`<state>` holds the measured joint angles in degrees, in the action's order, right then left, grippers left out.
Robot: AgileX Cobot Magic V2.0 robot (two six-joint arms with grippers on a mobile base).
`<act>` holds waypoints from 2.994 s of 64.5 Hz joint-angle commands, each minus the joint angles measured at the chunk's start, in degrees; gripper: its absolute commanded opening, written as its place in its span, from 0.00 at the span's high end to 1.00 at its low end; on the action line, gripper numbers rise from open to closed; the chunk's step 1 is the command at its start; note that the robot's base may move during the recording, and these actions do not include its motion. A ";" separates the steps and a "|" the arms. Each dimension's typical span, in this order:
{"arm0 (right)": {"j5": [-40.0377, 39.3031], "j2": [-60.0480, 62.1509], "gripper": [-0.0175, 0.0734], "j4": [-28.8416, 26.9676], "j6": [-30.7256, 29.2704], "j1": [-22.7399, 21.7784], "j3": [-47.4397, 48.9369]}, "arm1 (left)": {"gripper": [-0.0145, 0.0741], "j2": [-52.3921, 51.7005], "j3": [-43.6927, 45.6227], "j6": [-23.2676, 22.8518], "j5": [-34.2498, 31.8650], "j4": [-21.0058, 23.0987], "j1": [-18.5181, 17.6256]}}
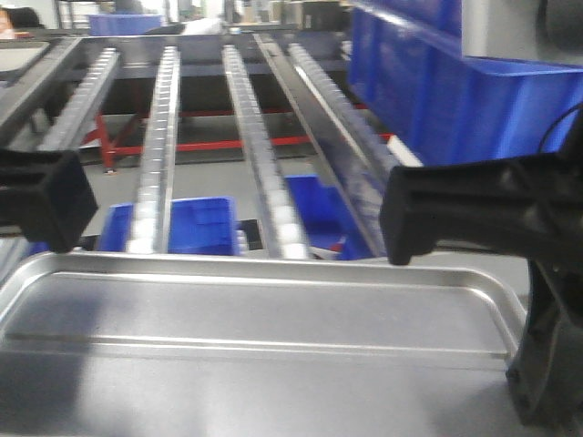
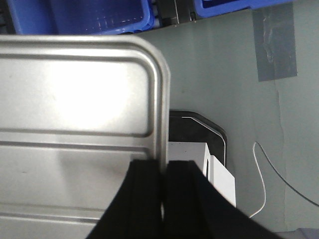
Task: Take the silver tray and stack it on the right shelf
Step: 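Hold the tray with both grippers while the base turns away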
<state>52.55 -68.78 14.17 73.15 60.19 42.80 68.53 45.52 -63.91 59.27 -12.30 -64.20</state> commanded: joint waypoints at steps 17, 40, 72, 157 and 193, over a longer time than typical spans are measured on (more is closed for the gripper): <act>4.06 1.37 0.75 3.23 -0.96 -0.09 1.12 | 0.95 -1.21 1.26 -0.36 3.88 -2.22 -0.27; 4.11 1.37 0.75 3.23 -0.96 -0.09 1.12 | 0.95 -1.21 1.26 -0.36 3.88 -2.22 -0.27; 8.17 1.37 0.75 3.23 -0.96 -0.09 1.12 | 0.95 -1.21 1.26 -0.36 4.09 -2.22 -0.27; 11.54 1.37 0.75 3.23 -0.96 -0.09 1.12 | 0.95 -1.21 1.26 -0.36 17.42 -2.33 -0.27; 11.54 1.37 0.75 3.23 -0.96 -0.09 1.12 | 0.95 -1.21 1.26 -0.36 17.42 -2.33 -0.27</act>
<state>55.42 -68.67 13.00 73.02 60.56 43.01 68.53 45.96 -63.91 60.52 -10.12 -64.46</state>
